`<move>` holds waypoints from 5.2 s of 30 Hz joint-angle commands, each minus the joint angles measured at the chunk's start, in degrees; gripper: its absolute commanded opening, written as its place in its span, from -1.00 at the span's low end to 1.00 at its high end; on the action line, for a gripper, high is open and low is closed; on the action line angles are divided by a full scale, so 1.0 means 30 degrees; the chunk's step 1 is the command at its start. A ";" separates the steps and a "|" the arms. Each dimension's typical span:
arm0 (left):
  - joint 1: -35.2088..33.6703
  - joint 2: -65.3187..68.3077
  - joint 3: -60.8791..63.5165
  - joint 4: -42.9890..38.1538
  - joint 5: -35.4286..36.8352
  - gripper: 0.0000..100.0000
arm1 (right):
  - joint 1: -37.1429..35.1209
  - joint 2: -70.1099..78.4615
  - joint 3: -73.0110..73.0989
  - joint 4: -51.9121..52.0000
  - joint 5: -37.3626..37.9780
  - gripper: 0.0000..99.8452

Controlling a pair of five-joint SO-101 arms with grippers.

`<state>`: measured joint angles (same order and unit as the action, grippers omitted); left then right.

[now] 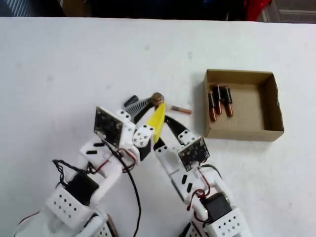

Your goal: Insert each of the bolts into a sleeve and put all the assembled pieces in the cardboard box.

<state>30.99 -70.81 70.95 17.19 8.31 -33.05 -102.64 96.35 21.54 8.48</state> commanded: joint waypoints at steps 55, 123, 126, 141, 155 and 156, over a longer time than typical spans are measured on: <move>-0.6637 -0.2300 -0.1143 0.5304 -0.1172 -0.95 | 0.4674 -0.0132 -0.2139 0.2886 0.0293 -0.97; -1.2557 -1.1209 0.8674 1.4447 -0.2403 -0.95 | 1.3963 4.6081 -4.1875 1.4549 0.4835 -0.59; -1.2557 -1.1209 0.8674 1.4447 -0.2403 -0.95 | 1.3729 4.6081 -4.3048 1.5692 0.4835 -0.51; -1.2703 -1.1209 0.8674 1.4300 -0.2432 -0.95 | 0.9744 4.6081 -5.1487 2.4220 0.4249 -0.51; -1.3963 -1.1209 0.8674 1.4447 -0.2432 -0.95 | 0.2740 4.6667 -5.2044 2.4894 -0.6886 -0.51; -1.4110 -1.1209 0.8674 1.4447 -0.2432 -0.95 | 0.2388 4.6901 -5.2044 2.4864 -0.7502 -0.51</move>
<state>-9.01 -104.04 97.14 61.85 1.63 -22.77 37.76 -57.49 95.91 -8.40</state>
